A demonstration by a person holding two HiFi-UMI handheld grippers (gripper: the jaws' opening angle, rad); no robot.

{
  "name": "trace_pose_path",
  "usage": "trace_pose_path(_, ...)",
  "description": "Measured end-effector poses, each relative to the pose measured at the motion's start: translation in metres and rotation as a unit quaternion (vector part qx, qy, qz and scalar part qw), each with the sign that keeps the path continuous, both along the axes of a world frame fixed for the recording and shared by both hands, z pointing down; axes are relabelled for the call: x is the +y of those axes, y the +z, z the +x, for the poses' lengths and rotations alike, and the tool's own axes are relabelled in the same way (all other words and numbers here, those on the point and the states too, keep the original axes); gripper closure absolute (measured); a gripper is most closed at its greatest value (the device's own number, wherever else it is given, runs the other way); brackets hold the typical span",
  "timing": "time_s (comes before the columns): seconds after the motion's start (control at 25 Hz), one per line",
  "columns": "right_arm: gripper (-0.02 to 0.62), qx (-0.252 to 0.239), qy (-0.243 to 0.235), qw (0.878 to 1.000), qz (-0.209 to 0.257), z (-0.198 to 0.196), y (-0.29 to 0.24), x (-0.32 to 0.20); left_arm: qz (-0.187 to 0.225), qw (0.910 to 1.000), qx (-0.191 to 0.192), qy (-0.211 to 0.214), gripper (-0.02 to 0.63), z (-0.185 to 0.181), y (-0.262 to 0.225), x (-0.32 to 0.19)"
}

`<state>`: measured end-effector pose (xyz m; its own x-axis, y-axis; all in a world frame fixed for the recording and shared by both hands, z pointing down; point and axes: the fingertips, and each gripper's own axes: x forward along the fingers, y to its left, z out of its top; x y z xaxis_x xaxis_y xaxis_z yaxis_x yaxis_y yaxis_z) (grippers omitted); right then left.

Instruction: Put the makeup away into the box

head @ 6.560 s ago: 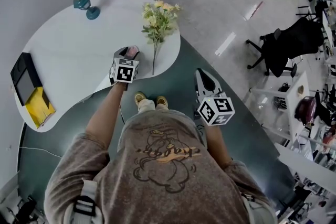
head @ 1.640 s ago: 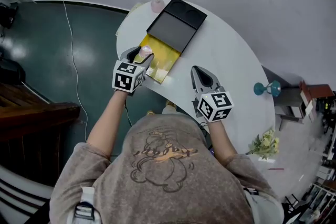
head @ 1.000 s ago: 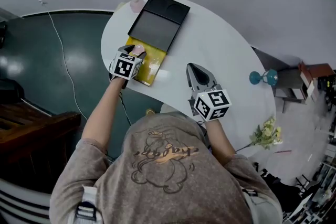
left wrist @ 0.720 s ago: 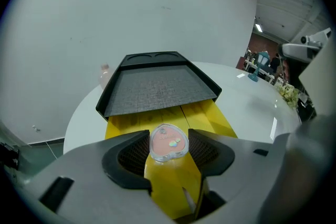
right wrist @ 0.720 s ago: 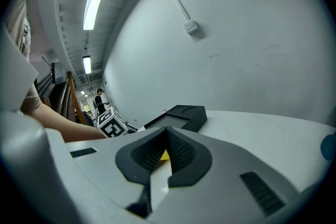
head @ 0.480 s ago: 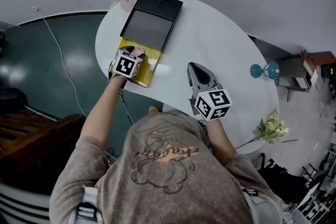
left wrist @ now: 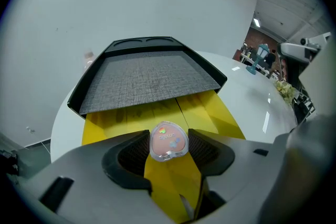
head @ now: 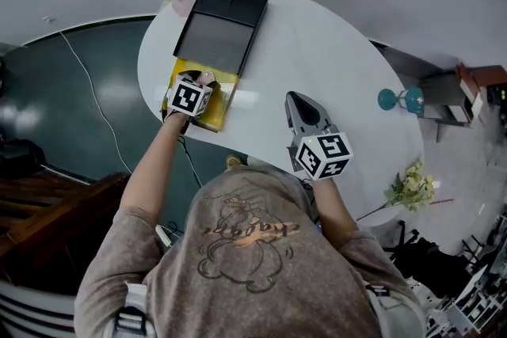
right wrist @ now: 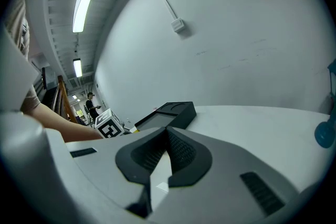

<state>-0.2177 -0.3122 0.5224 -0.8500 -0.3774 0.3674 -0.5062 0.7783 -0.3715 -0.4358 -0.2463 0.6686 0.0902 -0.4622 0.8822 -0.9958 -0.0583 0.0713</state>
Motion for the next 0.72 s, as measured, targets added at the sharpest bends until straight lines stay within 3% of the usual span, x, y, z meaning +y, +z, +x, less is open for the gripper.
trace_pose_path(0.72, 0.592, 0.004, -0.003, 1.0, -0.005, 0.002, 0.0078, -0.0021, -0.006, 1.0, -0.002, -0.006, 0.354, -0.0002, 0.0096, 0.0048)
